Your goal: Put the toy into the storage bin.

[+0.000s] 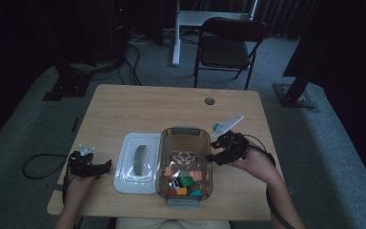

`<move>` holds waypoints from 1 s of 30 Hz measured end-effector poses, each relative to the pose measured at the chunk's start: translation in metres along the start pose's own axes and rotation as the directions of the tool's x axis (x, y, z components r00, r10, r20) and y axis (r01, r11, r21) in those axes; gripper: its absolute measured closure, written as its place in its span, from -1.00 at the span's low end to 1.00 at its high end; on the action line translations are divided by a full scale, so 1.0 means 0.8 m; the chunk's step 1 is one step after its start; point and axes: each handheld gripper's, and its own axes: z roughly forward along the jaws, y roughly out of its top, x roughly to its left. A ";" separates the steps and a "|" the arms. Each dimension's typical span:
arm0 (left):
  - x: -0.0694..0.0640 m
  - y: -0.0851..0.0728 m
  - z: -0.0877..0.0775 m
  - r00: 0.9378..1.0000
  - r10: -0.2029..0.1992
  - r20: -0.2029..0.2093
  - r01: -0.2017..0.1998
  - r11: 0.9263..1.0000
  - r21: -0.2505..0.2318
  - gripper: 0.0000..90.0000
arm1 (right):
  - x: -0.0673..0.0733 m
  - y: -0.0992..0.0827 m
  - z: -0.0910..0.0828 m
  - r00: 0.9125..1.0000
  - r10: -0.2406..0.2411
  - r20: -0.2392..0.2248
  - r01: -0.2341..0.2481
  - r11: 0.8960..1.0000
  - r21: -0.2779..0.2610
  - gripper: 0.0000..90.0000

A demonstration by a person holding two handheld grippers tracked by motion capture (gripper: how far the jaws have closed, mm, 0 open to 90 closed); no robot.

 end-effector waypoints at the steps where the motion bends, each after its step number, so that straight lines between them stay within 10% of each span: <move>1: 0.000 0.000 0.000 1.000 0.000 0.000 0.000 1.000 0.000 -0.98 | -0.021 -0.007 -0.003 0.996 0.075 0.042 -0.075 0.997 -0.012 0.01; 11: 0.000 0.000 0.000 1.000 0.000 0.000 0.000 1.000 -0.002 -0.98 | -0.114 -0.042 0.031 0.951 0.281 0.124 -0.279 0.960 -0.040 -0.01; 27: 0.000 0.000 0.000 1.000 0.002 0.001 -0.002 1.000 -0.001 -0.98 | -0.198 -0.047 0.126 0.907 0.364 0.212 -0.370 0.929 -0.011 -0.02; 30: 0.000 0.000 0.000 1.000 0.002 0.001 -0.002 1.000 -0.002 -0.98 | -0.204 -0.044 0.141 0.910 0.352 0.218 -0.364 0.931 0.016 -0.03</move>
